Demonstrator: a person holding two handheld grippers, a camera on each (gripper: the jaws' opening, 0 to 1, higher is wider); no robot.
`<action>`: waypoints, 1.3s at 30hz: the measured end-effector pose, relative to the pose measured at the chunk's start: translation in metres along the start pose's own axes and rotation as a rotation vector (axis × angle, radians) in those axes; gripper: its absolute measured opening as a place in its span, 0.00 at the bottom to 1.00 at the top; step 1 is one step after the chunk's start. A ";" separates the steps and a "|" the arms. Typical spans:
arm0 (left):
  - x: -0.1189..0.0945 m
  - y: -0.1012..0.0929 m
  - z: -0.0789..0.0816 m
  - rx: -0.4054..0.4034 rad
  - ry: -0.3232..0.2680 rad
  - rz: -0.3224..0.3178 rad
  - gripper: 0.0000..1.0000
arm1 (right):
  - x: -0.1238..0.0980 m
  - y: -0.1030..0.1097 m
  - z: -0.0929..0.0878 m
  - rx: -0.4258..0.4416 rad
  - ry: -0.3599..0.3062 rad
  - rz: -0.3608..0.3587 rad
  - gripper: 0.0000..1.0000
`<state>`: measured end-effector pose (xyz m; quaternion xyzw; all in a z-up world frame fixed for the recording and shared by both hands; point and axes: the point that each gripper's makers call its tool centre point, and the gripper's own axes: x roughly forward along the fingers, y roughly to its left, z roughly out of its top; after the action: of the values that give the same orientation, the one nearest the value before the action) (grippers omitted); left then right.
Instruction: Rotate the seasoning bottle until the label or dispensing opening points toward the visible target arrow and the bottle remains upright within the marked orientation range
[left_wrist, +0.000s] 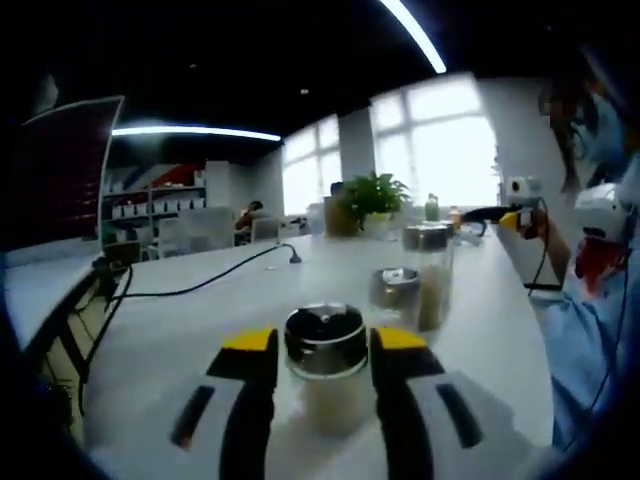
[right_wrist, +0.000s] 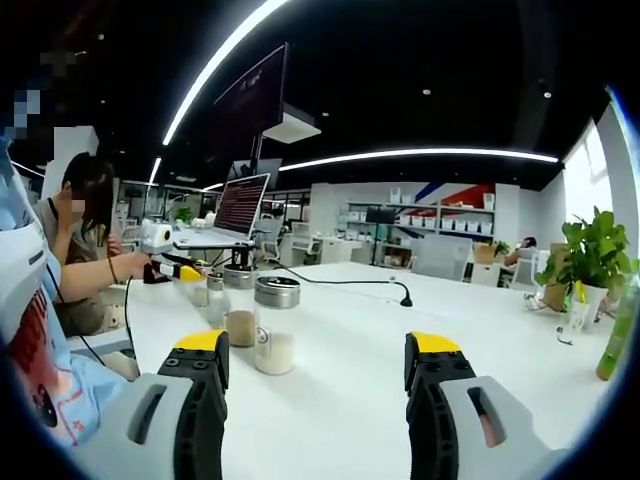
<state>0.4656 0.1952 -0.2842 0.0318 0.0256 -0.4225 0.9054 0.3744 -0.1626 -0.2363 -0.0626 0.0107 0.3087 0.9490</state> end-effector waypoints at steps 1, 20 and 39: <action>-0.001 0.001 0.001 -0.007 -0.001 0.004 0.47 | 0.000 0.000 0.000 0.001 0.000 -0.001 0.73; -0.028 -0.008 0.012 -0.066 -0.079 0.342 0.66 | 0.001 0.003 0.002 -0.011 -0.007 0.011 0.73; -0.032 0.002 0.003 -0.056 -0.078 0.721 0.60 | -0.015 -0.019 0.012 -0.040 -0.022 -0.067 0.74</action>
<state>0.4473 0.2206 -0.2792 -0.0023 -0.0101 -0.0763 0.9970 0.3738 -0.1851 -0.2218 -0.0788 -0.0079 0.2776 0.9574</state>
